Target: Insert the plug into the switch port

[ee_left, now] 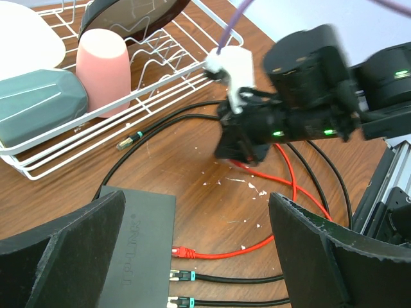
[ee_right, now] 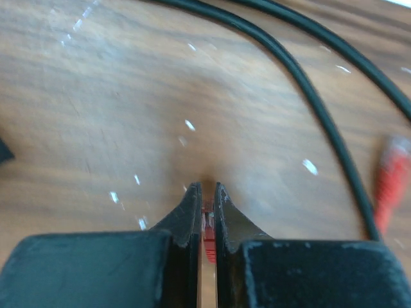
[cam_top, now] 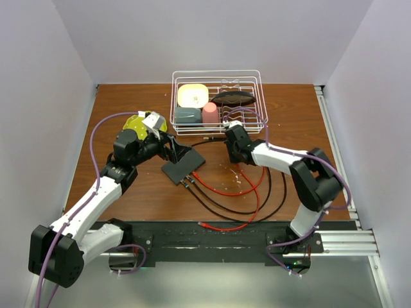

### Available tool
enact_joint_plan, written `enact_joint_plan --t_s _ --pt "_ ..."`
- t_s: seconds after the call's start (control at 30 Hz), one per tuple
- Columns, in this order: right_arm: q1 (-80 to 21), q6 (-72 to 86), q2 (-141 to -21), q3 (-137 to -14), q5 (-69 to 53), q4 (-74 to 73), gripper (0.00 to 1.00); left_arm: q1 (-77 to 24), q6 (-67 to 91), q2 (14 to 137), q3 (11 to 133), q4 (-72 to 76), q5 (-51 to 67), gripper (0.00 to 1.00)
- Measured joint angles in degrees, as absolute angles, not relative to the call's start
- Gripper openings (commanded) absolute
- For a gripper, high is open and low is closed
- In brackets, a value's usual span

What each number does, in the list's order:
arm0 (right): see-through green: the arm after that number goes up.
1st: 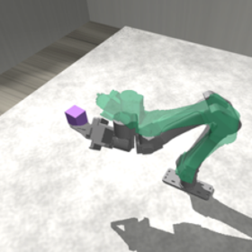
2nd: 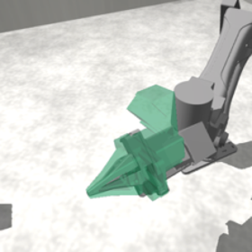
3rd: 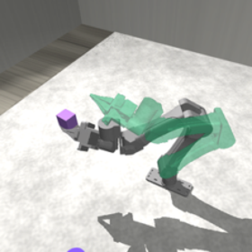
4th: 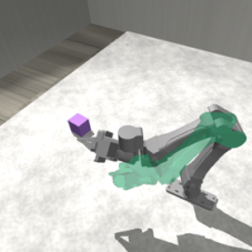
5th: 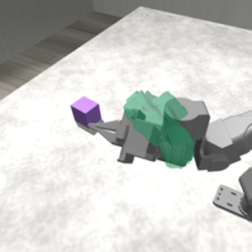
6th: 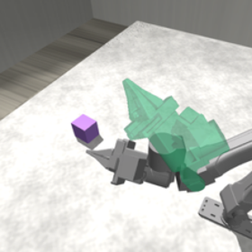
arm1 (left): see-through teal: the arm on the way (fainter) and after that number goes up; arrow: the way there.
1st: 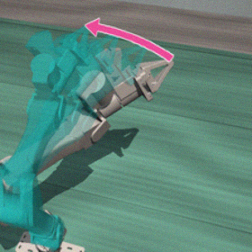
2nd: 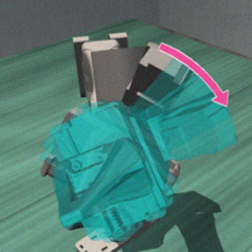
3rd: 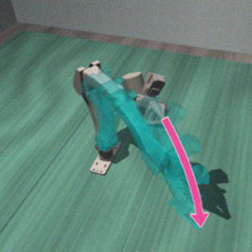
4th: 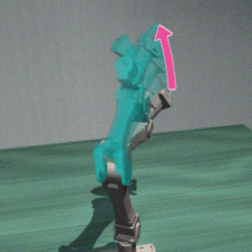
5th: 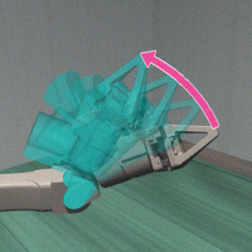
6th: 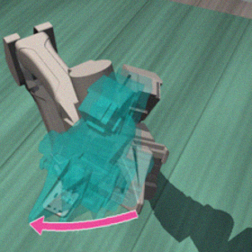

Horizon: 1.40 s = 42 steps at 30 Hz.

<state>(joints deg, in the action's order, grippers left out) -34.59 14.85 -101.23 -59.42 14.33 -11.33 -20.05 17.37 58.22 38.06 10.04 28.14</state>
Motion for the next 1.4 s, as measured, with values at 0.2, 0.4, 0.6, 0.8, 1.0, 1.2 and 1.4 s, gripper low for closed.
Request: enact_joint_plan --t_s 0.2,0.4,0.6,0.8,1.0,1.2,1.4 --pt "-34.59 14.44 -86.21 -57.30 17.54 -14.37 0.00 -20.08 17.37 58.28 38.06 10.13 28.12 0.98" --pt "-34.61 13.89 -72.01 -57.04 14.09 -12.36 0.00 -20.05 17.52 58.65 38.02 10.98 28.73 0.97" --pt "-35.62 13.39 -69.38 -55.29 6.04 -9.34 0.00 -20.08 18.52 59.33 37.91 13.61 31.70 0.95" --pt "-36.40 15.07 -67.22 -53.25 0.36 -7.05 0.00 -22.26 22.02 61.91 35.53 23.77 39.72 0.93" --pt "-37.12 17.45 -64.93 -53.25 -3.03 -4.12 0.00 -27.11 26.28 68.23 35.27 32.42 43.07 0.91" --pt "-38.92 19.55 -64.73 -53.28 -4.51 -3.16 0.00 -30.26 30.94 73.17 34.52 40.88 43.40 0.90" --pt "-42.89 20.71 -64.73 -53.32 -3.99 -2.15 0.00 -34.46 34.79 78.15 34.48 49.15 41.78 0.81"
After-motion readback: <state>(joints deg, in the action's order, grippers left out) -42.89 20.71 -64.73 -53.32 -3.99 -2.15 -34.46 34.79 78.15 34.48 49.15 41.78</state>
